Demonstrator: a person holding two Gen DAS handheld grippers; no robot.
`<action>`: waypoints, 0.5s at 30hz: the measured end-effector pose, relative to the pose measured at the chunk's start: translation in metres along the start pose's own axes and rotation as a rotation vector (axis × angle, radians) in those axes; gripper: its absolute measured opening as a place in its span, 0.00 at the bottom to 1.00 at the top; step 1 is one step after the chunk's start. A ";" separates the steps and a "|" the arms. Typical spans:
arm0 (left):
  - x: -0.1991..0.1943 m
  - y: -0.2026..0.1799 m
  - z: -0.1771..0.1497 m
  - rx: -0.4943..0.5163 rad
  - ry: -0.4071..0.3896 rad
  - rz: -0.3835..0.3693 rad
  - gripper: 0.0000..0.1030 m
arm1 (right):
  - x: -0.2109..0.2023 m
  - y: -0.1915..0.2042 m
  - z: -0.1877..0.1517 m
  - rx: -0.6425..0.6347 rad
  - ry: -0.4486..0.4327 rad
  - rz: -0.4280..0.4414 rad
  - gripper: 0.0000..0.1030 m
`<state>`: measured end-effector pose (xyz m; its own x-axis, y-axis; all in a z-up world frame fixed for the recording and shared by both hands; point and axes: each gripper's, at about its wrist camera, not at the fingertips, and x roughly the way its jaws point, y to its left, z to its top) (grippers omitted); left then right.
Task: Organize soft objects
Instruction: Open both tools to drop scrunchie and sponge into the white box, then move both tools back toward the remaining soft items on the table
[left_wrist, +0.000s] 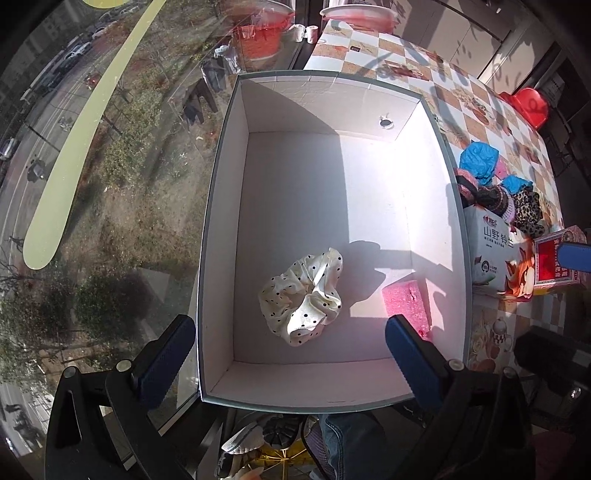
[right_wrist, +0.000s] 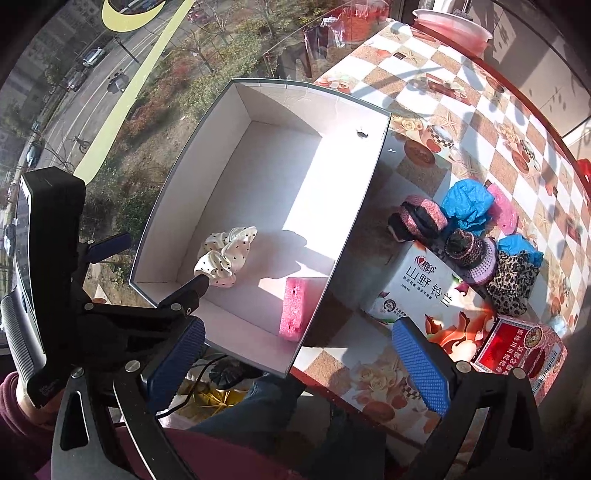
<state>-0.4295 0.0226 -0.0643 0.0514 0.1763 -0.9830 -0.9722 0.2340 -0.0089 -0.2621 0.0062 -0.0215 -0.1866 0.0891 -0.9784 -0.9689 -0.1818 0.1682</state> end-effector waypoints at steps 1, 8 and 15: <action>-0.001 -0.001 0.001 0.007 0.001 -0.001 1.00 | -0.001 -0.001 0.000 0.009 -0.003 0.003 0.99; -0.011 -0.020 0.018 0.056 0.001 -0.028 1.00 | -0.019 -0.023 0.001 0.097 -0.052 0.029 0.99; -0.033 -0.074 0.051 0.174 -0.038 -0.067 1.00 | -0.061 -0.083 -0.002 0.247 -0.123 0.043 0.99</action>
<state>-0.3474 0.0483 -0.0221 0.1267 0.1901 -0.9736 -0.9124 0.4074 -0.0392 -0.1703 0.0137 0.0235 -0.2322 0.2078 -0.9502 -0.9671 0.0552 0.2484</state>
